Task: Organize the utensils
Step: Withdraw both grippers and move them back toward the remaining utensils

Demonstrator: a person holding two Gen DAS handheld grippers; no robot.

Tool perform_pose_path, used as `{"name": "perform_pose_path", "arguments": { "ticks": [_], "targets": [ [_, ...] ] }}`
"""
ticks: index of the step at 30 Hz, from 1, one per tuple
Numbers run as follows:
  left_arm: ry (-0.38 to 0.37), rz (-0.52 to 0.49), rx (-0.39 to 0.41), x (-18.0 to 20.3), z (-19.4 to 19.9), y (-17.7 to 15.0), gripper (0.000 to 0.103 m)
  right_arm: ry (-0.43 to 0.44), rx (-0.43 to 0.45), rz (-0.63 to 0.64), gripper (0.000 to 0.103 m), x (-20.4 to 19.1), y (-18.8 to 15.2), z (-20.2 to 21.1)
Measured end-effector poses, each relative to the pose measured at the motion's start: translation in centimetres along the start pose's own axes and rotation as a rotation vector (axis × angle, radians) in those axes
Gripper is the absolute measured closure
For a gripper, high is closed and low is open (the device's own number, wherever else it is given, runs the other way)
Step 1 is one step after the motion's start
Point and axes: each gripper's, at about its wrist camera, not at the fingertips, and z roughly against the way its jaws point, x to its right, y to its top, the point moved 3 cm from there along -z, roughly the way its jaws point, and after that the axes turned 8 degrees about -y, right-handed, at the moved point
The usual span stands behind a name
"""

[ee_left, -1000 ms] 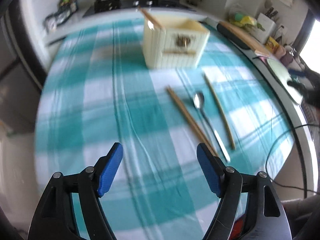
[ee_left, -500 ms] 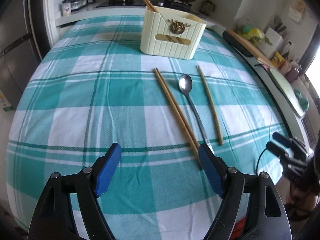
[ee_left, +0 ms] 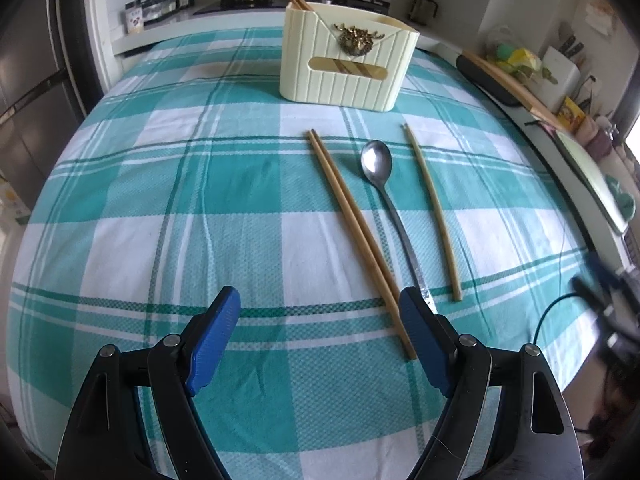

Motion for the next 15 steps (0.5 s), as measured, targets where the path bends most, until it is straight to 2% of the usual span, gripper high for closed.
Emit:
{"name": "perform_pose_path", "arguments": {
  "ticks": [2, 4, 8, 9, 10, 11, 13, 15],
  "targets": [
    [0.005, 0.0, 0.002, -0.1, 0.2, 0.0, 0.02, -0.095, 0.049, 0.046, 0.054, 1.9, 0.8, 1.3],
    [0.008, -0.002, 0.008, -0.1, 0.3, 0.1, 0.02, -0.234, 0.1, 0.09, 0.054, 5.6, 2.0, 3.7],
    [0.003, 0.0, 0.024, 0.1, 0.5, 0.6, 0.018, -0.574, 0.211, 0.203, 0.054, 11.8, 5.2, 9.5],
    [0.002, -0.003, 0.03, 0.2, 0.5, 0.7, 0.016, -0.617, 0.232, 0.233, 0.053, 12.6, 6.2, 10.7],
    [0.002, -0.005, 0.033, 0.3, 0.4, 0.9, 0.016, -0.627, 0.24, 0.25, 0.048, 12.9, 7.0, 11.3],
    [0.003, -0.006, 0.033, 0.4, 0.1, 1.1, 0.016, -0.601, 0.247, 0.273, 0.044, 13.0, 8.1, 12.0],
    [0.002, 0.005, 0.026, 0.2, -0.6, 1.6, 0.016, -0.486, 0.241, 0.291, 0.041, 12.0, 9.3, 12.0],
    [-0.007, 0.021, 0.025, 0.0, -1.6, 2.2, 0.016, -0.258, 0.246, 0.265, 0.041, 9.5, 10.0, 10.7]
  ]
}}
